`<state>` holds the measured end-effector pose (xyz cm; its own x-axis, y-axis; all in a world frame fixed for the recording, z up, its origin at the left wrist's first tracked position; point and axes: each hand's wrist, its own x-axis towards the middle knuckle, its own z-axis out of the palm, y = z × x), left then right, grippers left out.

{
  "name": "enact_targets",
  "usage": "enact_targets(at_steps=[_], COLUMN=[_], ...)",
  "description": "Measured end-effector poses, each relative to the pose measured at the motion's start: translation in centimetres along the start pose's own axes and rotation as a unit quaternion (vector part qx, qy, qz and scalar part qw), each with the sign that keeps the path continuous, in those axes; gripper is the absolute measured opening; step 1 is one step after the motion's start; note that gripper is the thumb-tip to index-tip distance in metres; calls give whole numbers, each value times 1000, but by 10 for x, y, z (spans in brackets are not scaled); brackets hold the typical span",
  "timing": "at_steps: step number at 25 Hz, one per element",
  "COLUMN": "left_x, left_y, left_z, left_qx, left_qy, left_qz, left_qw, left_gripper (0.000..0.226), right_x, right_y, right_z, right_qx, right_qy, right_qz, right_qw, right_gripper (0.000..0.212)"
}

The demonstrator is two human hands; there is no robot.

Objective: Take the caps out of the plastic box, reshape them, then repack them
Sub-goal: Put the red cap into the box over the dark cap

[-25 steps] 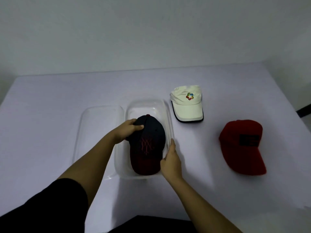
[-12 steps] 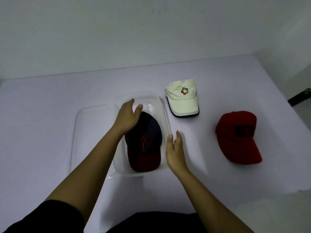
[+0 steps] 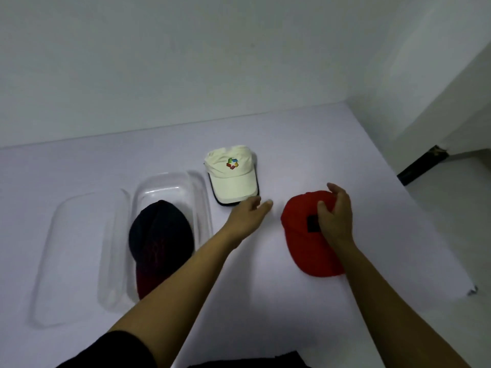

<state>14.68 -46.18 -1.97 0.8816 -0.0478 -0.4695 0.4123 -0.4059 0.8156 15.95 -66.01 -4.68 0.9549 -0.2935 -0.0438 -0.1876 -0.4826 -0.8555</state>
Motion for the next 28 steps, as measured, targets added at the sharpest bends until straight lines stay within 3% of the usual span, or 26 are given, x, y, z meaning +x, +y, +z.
enact_targets(at_steps=[3,6,7,9,11,14,19,23,28], left_x=[29,45,49,57,63,64,62,49,25], left_y=[4,5,3,-2,-5,-5,-3,7,11], left_z=[42,72,79,86,87,84,75,61,19], left_qx=[-53,-83,-90,-116,-140,-150,-147,-179,-215], left_qy=[-55,-123,-131,-123,-133,-167,-196,-199,-182], left_qz=[-54,-96,-103,-116,-117,-124,-120,-94,-39], left_qw=[996,984,982,979,974,967,962,959,959], left_gripper=[76,75,72,63,56,56,66,56,67], right_x=[48,74,79,84,83,76,61,51,32], right_y=[38,68,73,79,83,87,78,56,-3], right_z=[-37,-48,-50,-53,-52,-49,-50,-52,-42], right_qx=[-34,-71,-61,-35,2,57,62,77,121], right_qy=[-124,-308,-350,-393,-398,-387,-375,-374,-382], right_qz=[50,118,123,105,102,98,61,38,-10], right_qw=[990,942,927,913,912,915,923,924,916], right_gripper=[81,116,118,96,81,89,72,75,75])
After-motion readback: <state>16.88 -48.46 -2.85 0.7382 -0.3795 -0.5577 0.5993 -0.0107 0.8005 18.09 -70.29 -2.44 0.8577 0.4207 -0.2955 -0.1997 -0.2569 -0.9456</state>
